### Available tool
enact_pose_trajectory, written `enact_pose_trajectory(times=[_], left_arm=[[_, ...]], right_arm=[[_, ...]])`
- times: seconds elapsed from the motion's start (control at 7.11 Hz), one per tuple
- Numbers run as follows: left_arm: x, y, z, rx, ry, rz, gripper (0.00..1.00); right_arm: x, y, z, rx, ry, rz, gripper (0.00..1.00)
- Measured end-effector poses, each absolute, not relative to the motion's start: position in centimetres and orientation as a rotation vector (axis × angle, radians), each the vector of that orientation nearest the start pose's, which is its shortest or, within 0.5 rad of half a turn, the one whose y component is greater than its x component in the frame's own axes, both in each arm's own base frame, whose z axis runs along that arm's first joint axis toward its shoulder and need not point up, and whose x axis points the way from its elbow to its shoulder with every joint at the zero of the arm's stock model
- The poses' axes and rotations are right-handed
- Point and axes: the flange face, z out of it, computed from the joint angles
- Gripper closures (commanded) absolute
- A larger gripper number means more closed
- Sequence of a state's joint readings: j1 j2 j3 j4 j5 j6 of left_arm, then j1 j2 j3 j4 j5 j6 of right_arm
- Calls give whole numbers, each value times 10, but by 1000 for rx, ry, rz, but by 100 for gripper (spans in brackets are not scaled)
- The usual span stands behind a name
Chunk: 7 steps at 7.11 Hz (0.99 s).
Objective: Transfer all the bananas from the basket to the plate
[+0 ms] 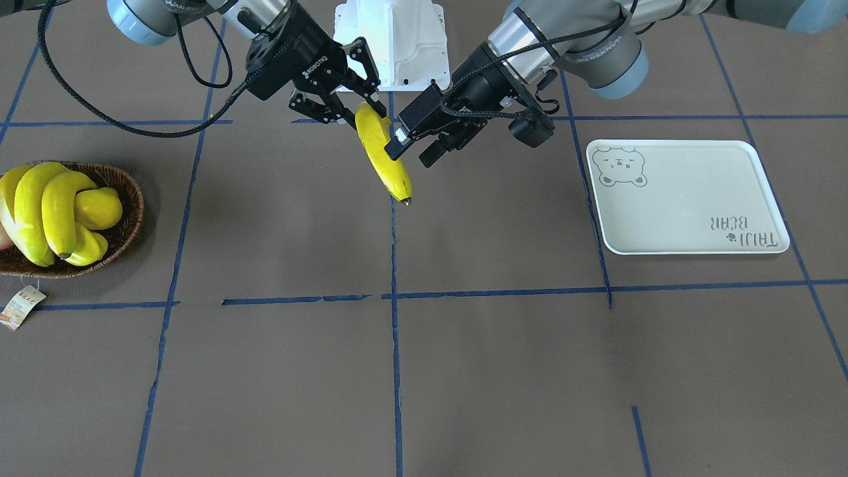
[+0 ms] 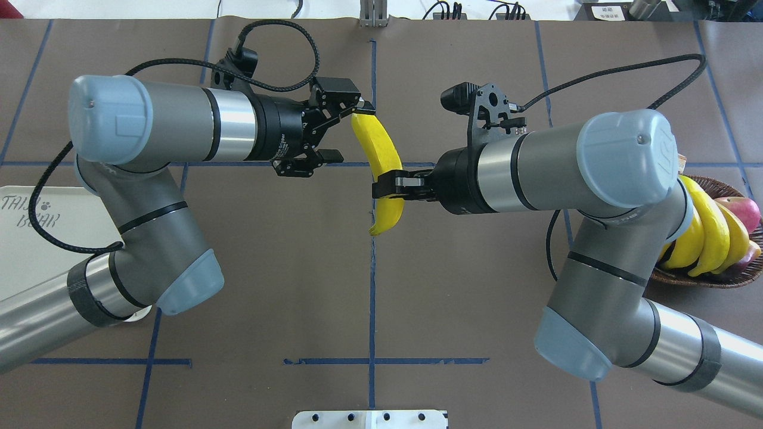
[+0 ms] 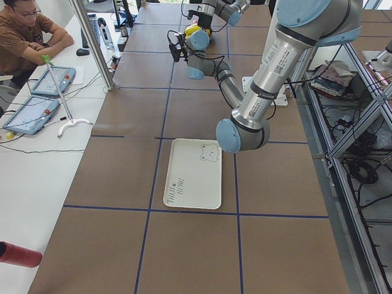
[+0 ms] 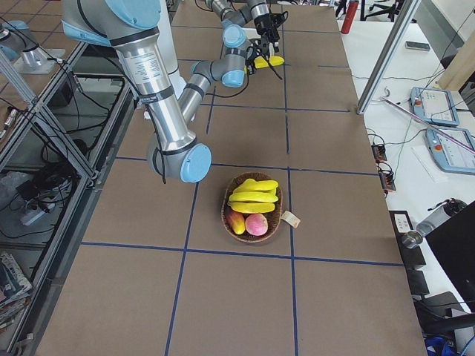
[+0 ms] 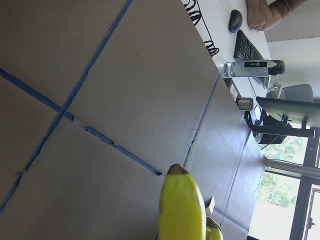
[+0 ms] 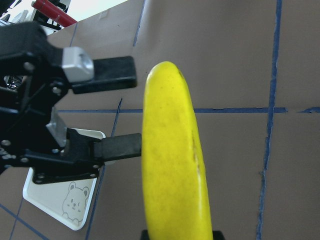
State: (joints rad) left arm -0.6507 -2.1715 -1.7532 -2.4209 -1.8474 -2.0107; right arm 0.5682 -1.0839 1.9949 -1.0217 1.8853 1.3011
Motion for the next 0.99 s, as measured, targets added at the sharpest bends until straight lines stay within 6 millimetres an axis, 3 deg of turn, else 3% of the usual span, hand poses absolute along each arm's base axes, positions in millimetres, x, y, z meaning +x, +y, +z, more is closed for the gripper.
enact_pose_trajectory(times=[0.14, 0.28, 0.42, 0.56, 0.7, 0.84, 0.99], left_arm=[[427, -452, 129, -45, 1662, -607, 3], [434, -453, 127, -49, 1660, -605, 26], [437, -453, 127, -51, 1658, -605, 67], [438, -454, 126, -51, 1658, -604, 95], [438, -453, 126, -52, 1658, -601, 100], [438, -453, 125, -51, 1659, -596, 100], [437, -452, 125, -52, 1660, -594, 100]], right_arm=[[-404, -375, 137, 350, -1430, 9, 99], [-405, -372, 136, 345, -1435, 4, 99], [-406, -370, 135, 343, -1438, 2, 99], [-406, -369, 135, 342, -1438, 0, 99], [-407, -369, 135, 341, -1438, -1, 84], [-407, -368, 134, 341, -1439, -2, 1], [-407, -368, 132, 343, -1442, -3, 0]])
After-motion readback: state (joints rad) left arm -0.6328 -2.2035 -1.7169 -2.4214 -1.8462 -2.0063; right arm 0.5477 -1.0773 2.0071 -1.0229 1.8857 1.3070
